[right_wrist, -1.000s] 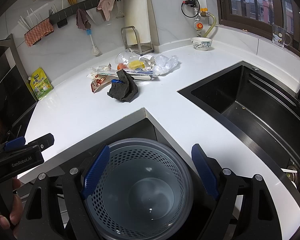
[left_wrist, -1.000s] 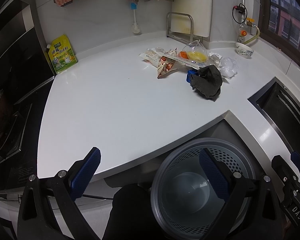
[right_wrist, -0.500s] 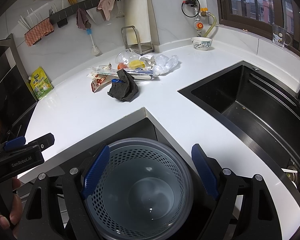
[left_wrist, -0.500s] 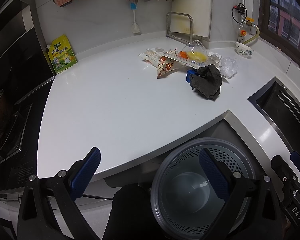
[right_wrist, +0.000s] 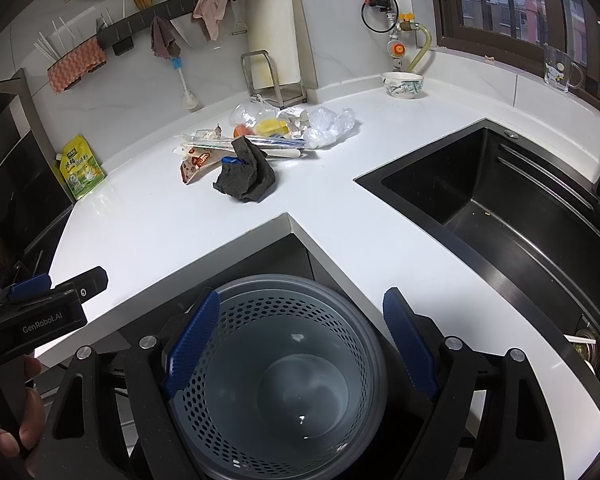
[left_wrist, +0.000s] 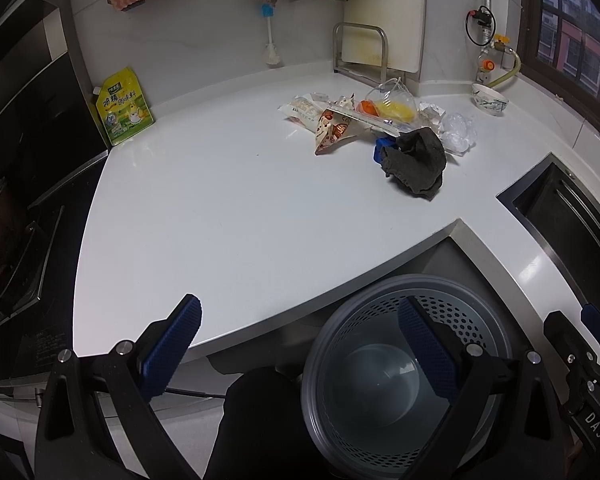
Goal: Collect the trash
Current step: 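Reach the left tool to the black cloth while the right tool reaches the clear plastic bag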
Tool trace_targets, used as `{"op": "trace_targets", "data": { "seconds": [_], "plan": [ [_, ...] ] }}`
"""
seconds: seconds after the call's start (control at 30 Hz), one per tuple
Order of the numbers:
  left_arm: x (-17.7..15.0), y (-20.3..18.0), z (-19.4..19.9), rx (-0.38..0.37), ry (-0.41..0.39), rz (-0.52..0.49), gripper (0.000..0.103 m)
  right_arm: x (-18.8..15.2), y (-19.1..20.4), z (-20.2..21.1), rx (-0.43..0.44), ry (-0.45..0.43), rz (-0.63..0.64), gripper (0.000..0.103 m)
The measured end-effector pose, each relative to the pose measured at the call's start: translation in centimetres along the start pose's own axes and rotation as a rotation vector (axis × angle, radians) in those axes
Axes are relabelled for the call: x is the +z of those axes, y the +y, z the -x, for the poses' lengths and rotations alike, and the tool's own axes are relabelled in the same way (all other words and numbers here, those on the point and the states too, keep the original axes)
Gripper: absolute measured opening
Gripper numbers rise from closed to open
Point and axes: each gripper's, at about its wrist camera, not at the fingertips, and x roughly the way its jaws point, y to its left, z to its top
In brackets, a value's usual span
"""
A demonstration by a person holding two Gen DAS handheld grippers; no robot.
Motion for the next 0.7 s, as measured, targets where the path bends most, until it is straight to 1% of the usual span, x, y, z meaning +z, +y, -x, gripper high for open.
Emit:
{"op": "trace_targets", "data": {
  "seconds": [0.17,0.3,0.43,0.53,0.6,0.7],
  "plan": [
    [0.1,0.1,-0.3,0.007,0.002,-0.001,0.097,-0.2,-0.1,-0.6,0.004,0.008,0.000,0.080],
    [0.6,0.3,-1.1,0.014,0.003,0.005,0.097,0.3,-0.6,-1.0,0.012,0.008,-0.004,0.080],
    [1.7,0.5,-2.0,0.020,-0.011,0.024,0.097,1.3,-1.5,-2.2,0.019,0.001,0.008,0.080],
    [2.8,0.5,-2.9,0.034,-0.044,0.037,0.097,2.2,-2.1,-3.2,0.027,-0.001,0.020,0.080],
    [3.7,0.4,-3.6,0.031,-0.057,0.048,0.097,3.1,-2.8,-4.3,0.040,0.001,0.018,0.080],
    [5.1,-0.3,-4.6,0.009,-0.071,0.055,0.097,4.8,-3.6,-5.7,0.033,0.000,0.027,0.080]
  ]
}}
